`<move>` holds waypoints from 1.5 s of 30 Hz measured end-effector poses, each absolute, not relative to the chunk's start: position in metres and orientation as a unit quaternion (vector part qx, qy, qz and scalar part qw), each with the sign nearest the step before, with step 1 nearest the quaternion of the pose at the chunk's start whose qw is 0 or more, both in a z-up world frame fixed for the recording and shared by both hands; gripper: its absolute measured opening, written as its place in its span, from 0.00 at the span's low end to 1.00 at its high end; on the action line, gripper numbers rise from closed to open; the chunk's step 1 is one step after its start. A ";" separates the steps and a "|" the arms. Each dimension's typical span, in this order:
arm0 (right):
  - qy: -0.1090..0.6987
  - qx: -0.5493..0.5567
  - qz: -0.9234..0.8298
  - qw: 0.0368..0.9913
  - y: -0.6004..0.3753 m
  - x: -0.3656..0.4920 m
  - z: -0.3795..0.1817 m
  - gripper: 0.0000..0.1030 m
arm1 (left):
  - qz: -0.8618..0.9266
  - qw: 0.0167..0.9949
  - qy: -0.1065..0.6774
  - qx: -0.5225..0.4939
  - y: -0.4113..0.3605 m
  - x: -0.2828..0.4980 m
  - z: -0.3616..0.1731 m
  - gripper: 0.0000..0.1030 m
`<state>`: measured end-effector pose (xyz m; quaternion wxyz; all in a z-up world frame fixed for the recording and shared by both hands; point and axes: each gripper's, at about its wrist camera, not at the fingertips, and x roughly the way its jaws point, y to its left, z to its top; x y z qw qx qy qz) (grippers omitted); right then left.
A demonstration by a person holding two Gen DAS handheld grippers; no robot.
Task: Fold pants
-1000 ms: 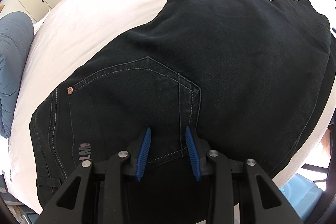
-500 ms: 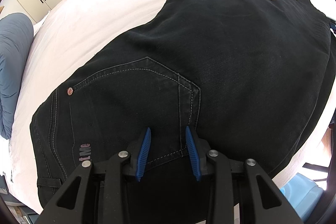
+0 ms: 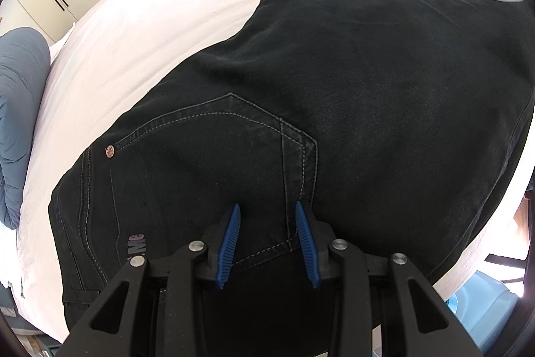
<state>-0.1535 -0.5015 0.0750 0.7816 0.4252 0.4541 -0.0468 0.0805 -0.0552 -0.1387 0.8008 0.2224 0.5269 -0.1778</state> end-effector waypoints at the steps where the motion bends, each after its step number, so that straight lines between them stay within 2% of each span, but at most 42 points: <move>1: 0.483 0.397 -0.119 0.771 -0.515 -0.157 0.067 0.07 | -0.178 0.801 0.526 0.222 -0.055 0.081 -0.138 0.36; 2: 0.510 0.377 -0.182 0.751 -0.526 -0.164 0.056 0.11 | -0.178 0.802 0.526 0.221 -0.055 0.081 -0.138 0.36; 3: 0.510 0.388 -0.199 0.741 -0.533 -0.173 0.049 0.11 | -0.178 0.803 0.525 0.221 -0.054 0.081 -0.138 0.36; 6: 0.470 0.456 -0.120 0.746 -0.529 -0.204 0.038 0.11 | -0.175 0.805 0.524 0.217 -0.053 0.081 -0.139 0.36; 14: 0.415 0.418 -0.022 0.808 -0.501 -0.209 0.046 0.11 | -0.176 0.800 0.526 0.228 -0.057 0.080 -0.139 0.36; 16: 0.406 0.402 -0.005 0.820 -0.504 -0.192 0.052 0.18 | -0.174 0.802 0.525 0.226 -0.059 0.079 -0.139 0.36; 17: 0.409 0.398 0.005 0.821 -0.503 -0.183 0.051 0.25 | -0.173 0.803 0.525 0.224 -0.060 0.079 -0.139 0.36; 20: 0.435 0.423 0.039 0.794 -0.512 -0.156 0.035 0.62 | -0.172 0.802 0.525 0.226 -0.061 0.078 -0.140 0.36; 25: 0.459 0.453 0.086 0.759 -0.521 -0.128 0.009 0.62 | -0.175 0.800 0.527 0.228 -0.062 0.079 -0.140 0.36; 30: 0.454 0.461 0.120 0.753 -0.516 -0.109 0.007 0.60 | -0.175 0.801 0.526 0.226 -0.062 0.080 -0.141 0.36; 34: 0.475 0.484 0.124 0.725 -0.515 -0.085 -0.018 0.58 | -0.175 0.803 0.523 0.224 -0.058 0.078 -0.141 0.36; 36: 0.481 0.475 0.115 0.728 -0.511 -0.080 -0.023 0.30 | -0.175 0.804 0.523 0.222 -0.057 0.077 -0.141 0.36; 38: 0.461 0.471 0.116 0.743 -0.509 -0.072 -0.026 0.19 | -0.174 0.805 0.522 0.222 -0.055 0.076 -0.140 0.36; 39: 0.446 0.459 0.118 0.759 -0.506 -0.070 -0.022 0.05 | -0.175 0.805 0.521 0.222 -0.054 0.076 -0.140 0.36; 45: 0.333 0.401 0.112 0.846 -0.508 -0.089 0.044 0.03 | -0.175 0.805 0.521 0.224 -0.054 0.074 -0.141 0.36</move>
